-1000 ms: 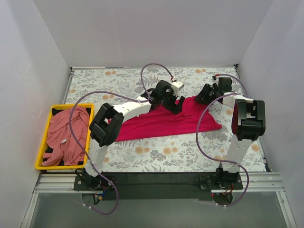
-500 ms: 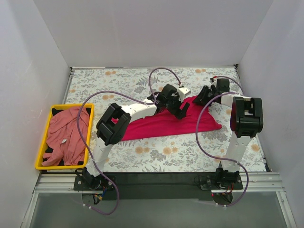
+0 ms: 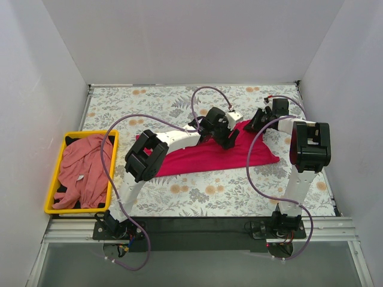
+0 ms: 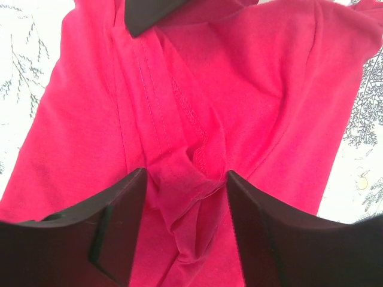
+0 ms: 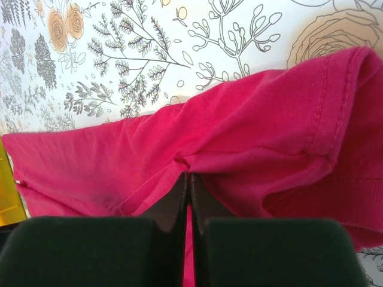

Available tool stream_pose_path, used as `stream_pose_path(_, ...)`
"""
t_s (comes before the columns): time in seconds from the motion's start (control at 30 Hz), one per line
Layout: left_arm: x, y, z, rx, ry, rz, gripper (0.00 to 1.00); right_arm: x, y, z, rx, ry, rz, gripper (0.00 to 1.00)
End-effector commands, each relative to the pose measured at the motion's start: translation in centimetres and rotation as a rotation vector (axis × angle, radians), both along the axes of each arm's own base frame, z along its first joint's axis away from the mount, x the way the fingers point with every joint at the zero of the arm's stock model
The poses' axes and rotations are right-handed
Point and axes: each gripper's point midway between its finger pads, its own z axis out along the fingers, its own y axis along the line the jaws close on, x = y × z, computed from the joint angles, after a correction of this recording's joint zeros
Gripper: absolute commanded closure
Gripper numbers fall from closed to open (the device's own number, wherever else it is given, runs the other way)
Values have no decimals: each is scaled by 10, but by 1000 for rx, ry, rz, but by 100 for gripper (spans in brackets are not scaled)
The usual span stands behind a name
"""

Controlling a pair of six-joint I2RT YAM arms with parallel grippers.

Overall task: Fold and stack the t-shirts
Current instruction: Fold the tshirt

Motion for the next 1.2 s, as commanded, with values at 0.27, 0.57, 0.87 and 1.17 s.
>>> stream_pose_path(0.27,0,-15,34,-57,-69,-55,68,17,5,35,11,-99,17,99)
stream_pose_path(0.57,-4,-10,39,-51,-99,-83,85,22,4,50,22,-120,-1,99)
stream_pose_path(0.87,-8,-6,37,-43,-105,-92,100,21,0,51,24,-110,-5,97)
stream_pose_path(1.17,-6,-6,38,-46,-114,-86,100,19,6,41,61,-78,20,82)
